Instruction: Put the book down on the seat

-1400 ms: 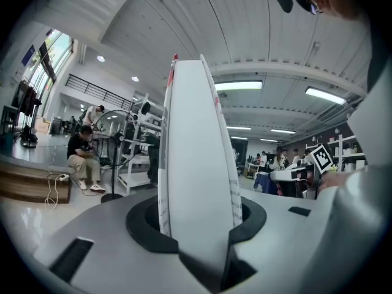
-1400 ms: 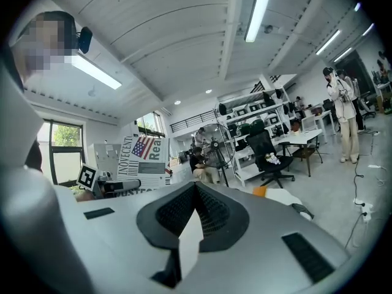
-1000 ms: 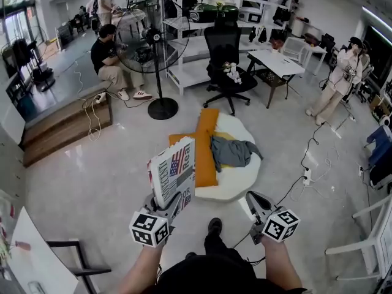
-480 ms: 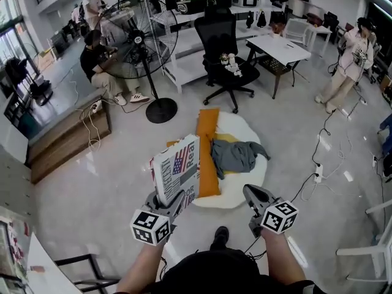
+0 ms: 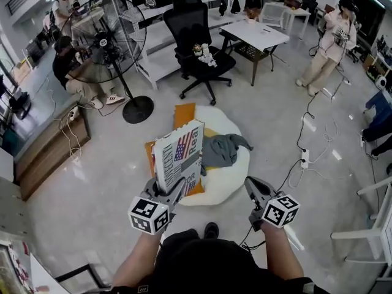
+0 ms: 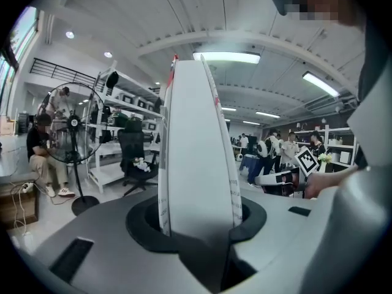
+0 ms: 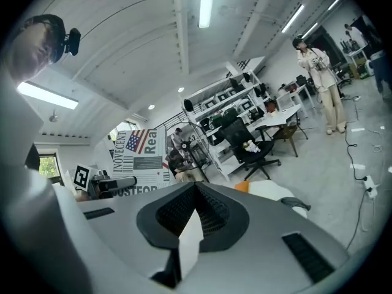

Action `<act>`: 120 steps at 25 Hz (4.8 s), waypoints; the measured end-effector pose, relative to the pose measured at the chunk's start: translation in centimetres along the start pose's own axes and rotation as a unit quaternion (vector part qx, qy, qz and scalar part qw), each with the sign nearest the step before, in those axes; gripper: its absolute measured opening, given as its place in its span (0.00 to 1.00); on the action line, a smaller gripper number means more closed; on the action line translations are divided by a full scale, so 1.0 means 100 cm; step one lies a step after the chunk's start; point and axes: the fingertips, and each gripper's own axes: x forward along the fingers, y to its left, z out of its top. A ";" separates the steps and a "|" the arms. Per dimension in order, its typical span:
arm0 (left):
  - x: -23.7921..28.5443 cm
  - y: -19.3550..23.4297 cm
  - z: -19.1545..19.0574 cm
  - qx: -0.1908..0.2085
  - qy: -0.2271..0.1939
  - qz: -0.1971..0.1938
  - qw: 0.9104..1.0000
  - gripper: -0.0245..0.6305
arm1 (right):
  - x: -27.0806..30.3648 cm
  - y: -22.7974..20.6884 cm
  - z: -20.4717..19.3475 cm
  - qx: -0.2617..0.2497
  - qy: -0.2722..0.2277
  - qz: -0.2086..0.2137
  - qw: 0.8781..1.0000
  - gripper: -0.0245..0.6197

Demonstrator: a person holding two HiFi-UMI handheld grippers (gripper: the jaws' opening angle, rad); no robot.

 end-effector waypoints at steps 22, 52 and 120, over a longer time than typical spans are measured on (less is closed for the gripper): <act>0.135 0.128 0.058 -0.017 -0.031 -0.074 0.997 0.28 | 0.120 -0.021 0.090 -0.034 0.010 -0.080 0.996 0.06; 0.372 0.116 0.096 -0.111 -0.011 0.121 0.986 0.28 | 0.246 -0.286 0.192 -0.042 0.158 0.114 0.980 0.06; 0.694 0.261 -0.389 -0.420 0.195 0.173 0.869 0.29 | 0.501 -0.518 -0.154 0.014 0.417 0.180 0.891 0.06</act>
